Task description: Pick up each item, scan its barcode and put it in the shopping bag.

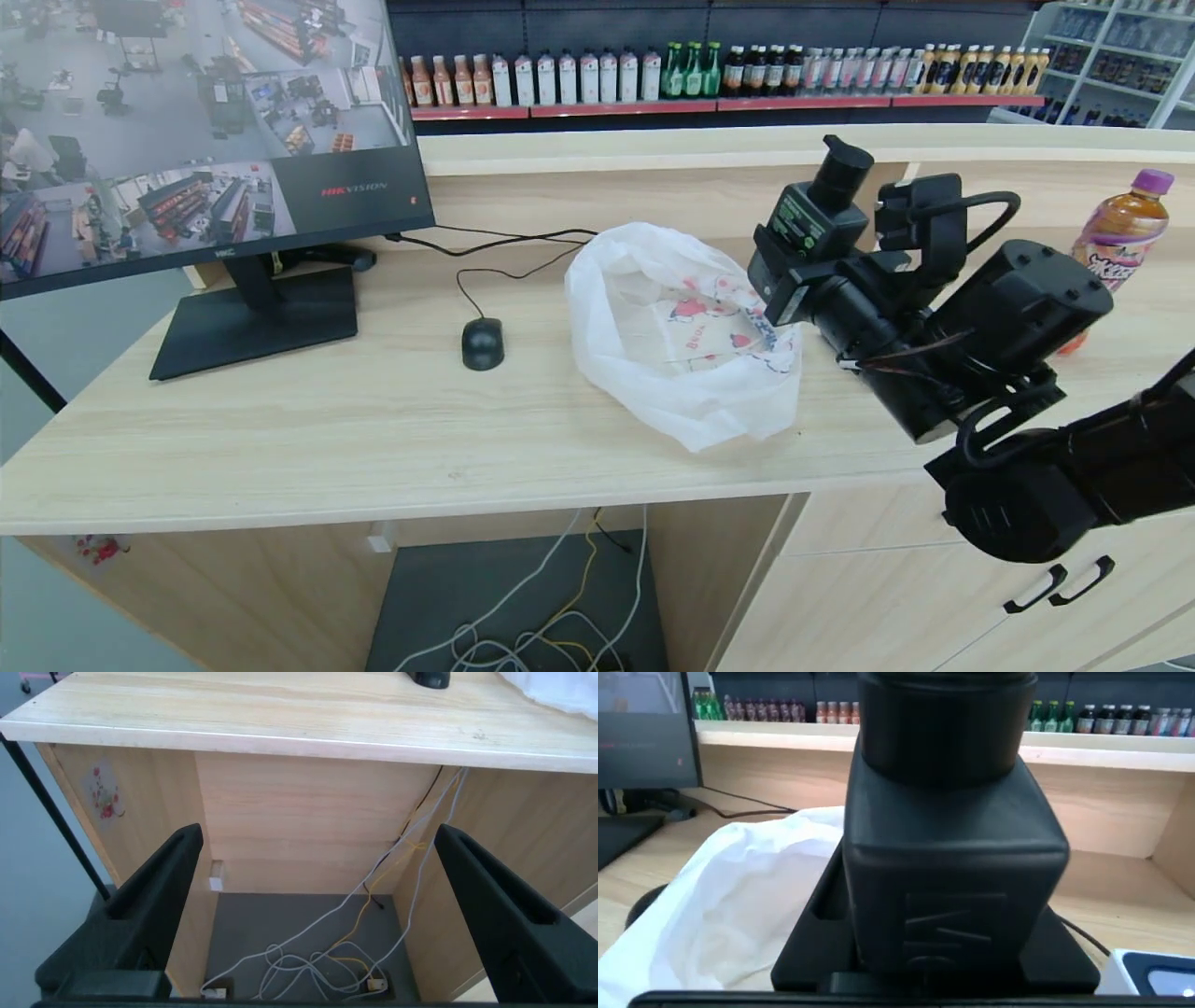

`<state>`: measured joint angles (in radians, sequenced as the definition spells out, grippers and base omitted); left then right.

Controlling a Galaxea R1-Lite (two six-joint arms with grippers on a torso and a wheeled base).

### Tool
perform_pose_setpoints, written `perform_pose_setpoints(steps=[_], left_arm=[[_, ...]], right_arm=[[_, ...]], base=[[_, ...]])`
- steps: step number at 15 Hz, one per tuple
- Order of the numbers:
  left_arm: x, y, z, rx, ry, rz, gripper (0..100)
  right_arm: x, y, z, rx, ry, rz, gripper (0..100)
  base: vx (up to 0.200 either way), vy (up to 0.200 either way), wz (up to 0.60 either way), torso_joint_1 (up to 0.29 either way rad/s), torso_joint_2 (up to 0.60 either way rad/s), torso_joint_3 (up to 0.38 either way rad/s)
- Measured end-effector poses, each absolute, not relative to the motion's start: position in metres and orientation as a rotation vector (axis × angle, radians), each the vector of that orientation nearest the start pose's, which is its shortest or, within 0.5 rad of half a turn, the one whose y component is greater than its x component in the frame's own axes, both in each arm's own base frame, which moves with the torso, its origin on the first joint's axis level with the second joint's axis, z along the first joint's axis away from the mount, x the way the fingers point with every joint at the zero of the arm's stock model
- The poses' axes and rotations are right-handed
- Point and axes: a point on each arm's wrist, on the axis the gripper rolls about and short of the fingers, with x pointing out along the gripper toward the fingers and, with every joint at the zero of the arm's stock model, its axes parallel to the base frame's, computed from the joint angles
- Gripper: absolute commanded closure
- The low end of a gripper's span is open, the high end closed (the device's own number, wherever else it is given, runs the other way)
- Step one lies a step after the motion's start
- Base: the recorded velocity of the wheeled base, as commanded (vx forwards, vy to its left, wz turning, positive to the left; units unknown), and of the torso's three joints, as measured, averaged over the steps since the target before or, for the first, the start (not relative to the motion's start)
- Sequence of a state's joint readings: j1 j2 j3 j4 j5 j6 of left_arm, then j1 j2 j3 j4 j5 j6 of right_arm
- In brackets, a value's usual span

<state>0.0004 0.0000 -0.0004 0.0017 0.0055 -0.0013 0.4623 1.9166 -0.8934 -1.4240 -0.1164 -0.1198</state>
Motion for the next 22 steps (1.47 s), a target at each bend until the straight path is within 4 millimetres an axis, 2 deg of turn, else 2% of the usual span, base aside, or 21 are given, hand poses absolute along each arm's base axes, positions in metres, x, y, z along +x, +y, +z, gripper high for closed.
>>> perform_pose_setpoints(steps=[4, 7, 10, 13, 17, 22], left_arm=[[-0.023, 0.000, 0.075, 0.017, 0.004, 0.005, 0], [-0.023, 0.000, 0.075, 0.017, 0.003, 0.004, 0], [-0.023, 0.000, 0.075, 0.017, 0.004, 0.004, 0], [-0.023, 0.000, 0.075, 0.017, 0.003, 0.004, 0], [-0.023, 0.000, 0.076, 0.017, 0.003, 0.005, 0], [-0.023, 0.000, 0.076, 0.017, 0.003, 0.004, 0]], right_arm=[[0.335, 0.188, 0.229, 0.006, -0.401, 0.370, 100], [0.356, 0.213, 0.228, 0.002, -0.373, 0.401, 100], [0.378, 0.231, 0.209, 0.004, -0.352, 0.412, 100], [0.392, 0.239, 0.185, -0.001, -0.312, 0.416, 100], [0.403, 0.242, 0.159, 0.008, -0.257, 0.415, 100], [0.408, 0.242, 0.141, -0.002, -0.219, 0.409, 100]], base=[[0.000, 0.000, 0.00, 0.000, 0.00, 0.000], [0.000, 0.000, 0.00, 0.000, 0.00, 0.000], [0.000, 0.000, 0.00, 0.000, 0.00, 0.000], [0.000, 0.000, 0.00, 0.000, 0.00, 0.000], [0.000, 0.000, 0.00, 0.000, 0.00, 0.000], [0.000, 0.000, 0.00, 0.000, 0.00, 0.000]])
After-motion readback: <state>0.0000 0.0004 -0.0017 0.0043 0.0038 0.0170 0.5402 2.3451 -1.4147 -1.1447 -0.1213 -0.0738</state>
